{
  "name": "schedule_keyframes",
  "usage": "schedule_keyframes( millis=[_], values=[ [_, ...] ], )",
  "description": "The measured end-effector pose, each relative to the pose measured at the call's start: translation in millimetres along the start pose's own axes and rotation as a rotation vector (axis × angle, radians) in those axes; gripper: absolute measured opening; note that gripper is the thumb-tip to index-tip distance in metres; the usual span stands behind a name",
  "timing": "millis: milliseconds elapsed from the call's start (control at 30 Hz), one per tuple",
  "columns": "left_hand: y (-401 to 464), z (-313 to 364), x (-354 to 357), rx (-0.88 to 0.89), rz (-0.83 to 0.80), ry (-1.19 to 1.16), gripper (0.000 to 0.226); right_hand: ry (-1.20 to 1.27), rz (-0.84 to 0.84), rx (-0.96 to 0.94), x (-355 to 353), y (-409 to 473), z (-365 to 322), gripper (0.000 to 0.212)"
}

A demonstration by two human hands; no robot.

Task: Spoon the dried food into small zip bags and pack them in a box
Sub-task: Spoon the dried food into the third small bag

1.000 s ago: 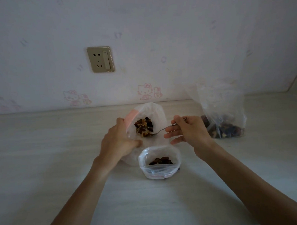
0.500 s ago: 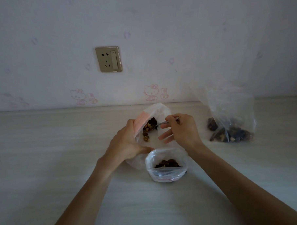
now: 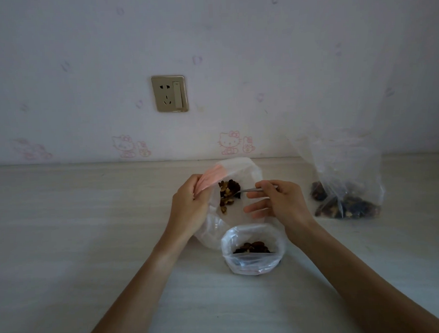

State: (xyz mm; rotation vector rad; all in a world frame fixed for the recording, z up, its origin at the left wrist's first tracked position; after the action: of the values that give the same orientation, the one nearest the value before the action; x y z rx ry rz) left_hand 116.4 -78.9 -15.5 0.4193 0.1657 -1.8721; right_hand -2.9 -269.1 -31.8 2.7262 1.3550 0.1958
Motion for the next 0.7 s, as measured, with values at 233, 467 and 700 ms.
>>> schedule_keyframes(
  millis=[233,467,700],
  values=[
    [2.7,-9.1,-2.6,-0.044,0.052,0.055,0.014,0.007,-0.014,-0.012,-9.4,-2.9,-3.3,0.025],
    [1.4,-9.5,-7.0,-0.061,0.082,0.061,0.015,0.022,-0.033,-0.035,-15.9,-7.3,-11.6,0.028],
    [-0.3,2.6,-11.9,-0.027,0.023,0.106,0.024,0.045,-0.060,-0.091,-21.5,-16.0,-36.7,0.029]
  ],
)
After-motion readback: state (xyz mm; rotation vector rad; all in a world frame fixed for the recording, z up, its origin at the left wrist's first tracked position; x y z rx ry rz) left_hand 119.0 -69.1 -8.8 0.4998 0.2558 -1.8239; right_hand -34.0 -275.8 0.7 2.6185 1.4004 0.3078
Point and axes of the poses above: each hand's wrist, its own y-axis towards the middle knuckle, its own x-axis out of the palm, z = x × y, the point moved 8 cm from there along y, towards the middle knuckle, and after that the axes turned 10 degrees about -x, right-handed, at the moved point
